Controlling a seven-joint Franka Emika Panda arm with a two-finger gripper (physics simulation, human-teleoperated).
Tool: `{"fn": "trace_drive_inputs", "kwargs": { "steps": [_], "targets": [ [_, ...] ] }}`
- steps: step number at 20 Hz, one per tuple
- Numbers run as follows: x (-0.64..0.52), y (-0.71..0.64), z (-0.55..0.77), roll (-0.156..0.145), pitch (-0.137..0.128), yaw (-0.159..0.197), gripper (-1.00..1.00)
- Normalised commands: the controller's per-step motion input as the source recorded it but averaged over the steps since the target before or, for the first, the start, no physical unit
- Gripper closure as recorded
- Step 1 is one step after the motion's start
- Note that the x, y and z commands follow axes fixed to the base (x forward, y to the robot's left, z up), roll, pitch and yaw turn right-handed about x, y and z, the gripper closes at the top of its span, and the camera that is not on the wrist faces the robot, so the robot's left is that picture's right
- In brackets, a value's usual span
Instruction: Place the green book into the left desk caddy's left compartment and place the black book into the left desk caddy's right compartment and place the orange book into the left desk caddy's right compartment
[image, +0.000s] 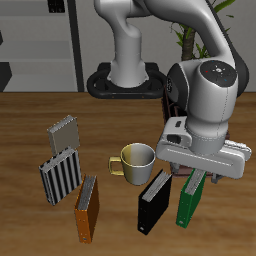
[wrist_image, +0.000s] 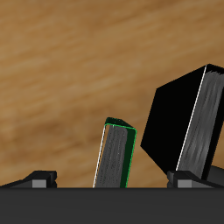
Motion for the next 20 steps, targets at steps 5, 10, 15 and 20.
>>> {"fn": "trace_drive_inputs", "kwargs": {
  "steps": [5,10,15,20],
  "targets": [
    [0.04,-0.02,-0.24,-0.014,0.032,-0.01,-1.0],
    [0.03,0.03,-0.18,0.006,0.032,-0.012,-1.0],
    [-0.03,0.05,-0.1,0.026,0.012,0.005,1.0],
    [-0.05,-0.01,-0.03,0.002,0.008,-0.005,1.0]
  ]
}}
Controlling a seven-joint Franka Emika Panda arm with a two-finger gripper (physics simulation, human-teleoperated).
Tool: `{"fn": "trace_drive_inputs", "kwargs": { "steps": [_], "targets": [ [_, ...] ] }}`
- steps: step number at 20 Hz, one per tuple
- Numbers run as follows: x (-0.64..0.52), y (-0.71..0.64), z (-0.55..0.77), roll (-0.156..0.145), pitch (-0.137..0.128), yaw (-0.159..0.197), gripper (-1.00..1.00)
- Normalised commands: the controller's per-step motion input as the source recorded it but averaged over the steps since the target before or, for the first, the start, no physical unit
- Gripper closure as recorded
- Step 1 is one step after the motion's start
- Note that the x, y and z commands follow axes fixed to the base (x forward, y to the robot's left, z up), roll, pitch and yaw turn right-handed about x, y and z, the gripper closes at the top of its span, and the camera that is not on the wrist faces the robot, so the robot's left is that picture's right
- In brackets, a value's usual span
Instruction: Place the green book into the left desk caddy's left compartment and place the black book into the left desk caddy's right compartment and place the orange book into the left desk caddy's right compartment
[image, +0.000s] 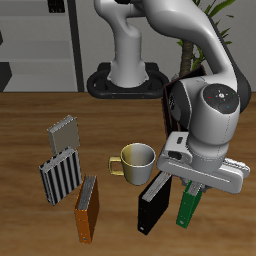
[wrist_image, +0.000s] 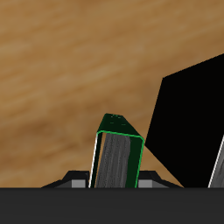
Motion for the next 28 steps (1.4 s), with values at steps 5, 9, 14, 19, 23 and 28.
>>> {"fn": "trace_drive_inputs", "kwargs": {
  "steps": [5,9,14,19,23,28],
  "targets": [
    [-0.04,-0.07,0.01,-0.007,0.0,-0.006,1.0],
    [-0.09,-0.05,0.03,-0.01,-0.002,0.002,1.0],
    [-0.14,0.12,0.32,0.023,-0.038,0.01,1.0],
    [-0.18,0.0,0.76,-0.014,-0.066,0.003,1.0],
    [-0.25,-0.04,0.77,-0.01,-0.089,0.012,1.0],
    [-0.34,0.0,0.9,-0.018,-0.113,0.019,1.0]
  ]
}}
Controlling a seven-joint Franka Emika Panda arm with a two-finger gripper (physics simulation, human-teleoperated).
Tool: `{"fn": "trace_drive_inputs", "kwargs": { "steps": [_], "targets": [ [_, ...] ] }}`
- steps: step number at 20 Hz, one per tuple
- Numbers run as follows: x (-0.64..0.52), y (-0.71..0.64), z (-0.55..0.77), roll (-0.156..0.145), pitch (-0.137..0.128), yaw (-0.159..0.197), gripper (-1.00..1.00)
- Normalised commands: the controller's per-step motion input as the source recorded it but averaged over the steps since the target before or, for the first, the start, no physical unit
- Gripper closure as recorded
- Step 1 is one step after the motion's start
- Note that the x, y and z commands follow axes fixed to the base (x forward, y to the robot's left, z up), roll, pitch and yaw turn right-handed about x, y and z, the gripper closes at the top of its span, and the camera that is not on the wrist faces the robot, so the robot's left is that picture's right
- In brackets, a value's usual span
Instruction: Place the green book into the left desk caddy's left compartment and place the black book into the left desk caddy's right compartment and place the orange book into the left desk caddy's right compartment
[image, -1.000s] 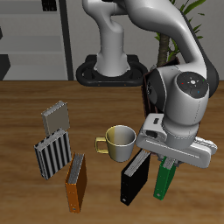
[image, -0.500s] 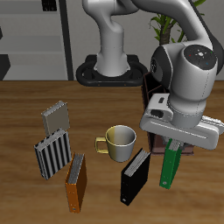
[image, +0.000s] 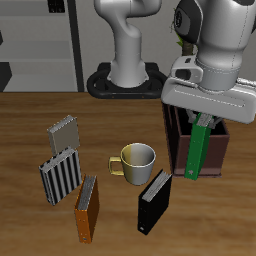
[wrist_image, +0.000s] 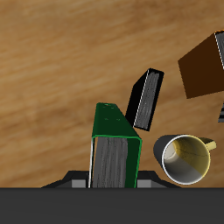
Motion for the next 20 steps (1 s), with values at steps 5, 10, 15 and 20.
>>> {"fn": "trace_drive_inputs", "kwargs": {
  "steps": [5,10,15,20],
  "targets": [
    [-0.25,-0.06,0.43,-0.029,-0.029,0.042,1.0],
    [-0.38,0.01,0.31,-0.047,-0.011,0.025,1.0],
    [-0.62,0.26,0.3,0.024,-0.014,-0.029,1.0],
    [-0.54,0.22,0.14,0.017,-0.021,-0.03,1.0]
  ]
}}
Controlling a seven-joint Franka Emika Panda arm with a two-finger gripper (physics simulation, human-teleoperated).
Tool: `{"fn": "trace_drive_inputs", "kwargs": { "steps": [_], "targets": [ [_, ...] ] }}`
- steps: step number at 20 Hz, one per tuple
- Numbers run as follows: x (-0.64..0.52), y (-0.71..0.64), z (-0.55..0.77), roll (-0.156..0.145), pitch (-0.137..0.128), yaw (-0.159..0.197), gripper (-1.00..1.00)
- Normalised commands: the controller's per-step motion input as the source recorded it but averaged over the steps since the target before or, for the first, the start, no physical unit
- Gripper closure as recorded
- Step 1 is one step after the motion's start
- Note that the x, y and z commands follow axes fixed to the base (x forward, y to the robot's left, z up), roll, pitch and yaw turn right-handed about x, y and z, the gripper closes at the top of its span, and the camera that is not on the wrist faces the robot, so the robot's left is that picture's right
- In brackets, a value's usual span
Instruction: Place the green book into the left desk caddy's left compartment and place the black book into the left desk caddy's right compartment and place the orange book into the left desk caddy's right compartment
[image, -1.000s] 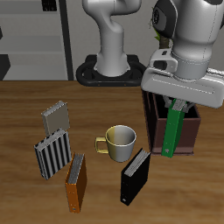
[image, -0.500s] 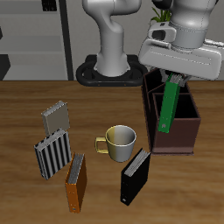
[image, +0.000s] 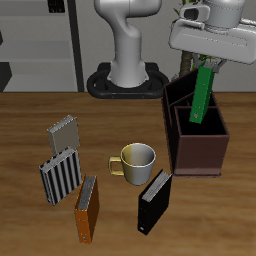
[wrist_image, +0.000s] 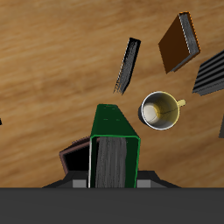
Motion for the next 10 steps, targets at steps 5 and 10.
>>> {"fn": "trace_drive_inputs", "kwargs": {
  "steps": [5,10],
  "targets": [
    [-0.47,0.16,0.09,0.013,-0.016,-0.06,1.0],
    [-0.51,0.27,-0.07,0.041,-0.06,0.059,1.0]
  ]
}}
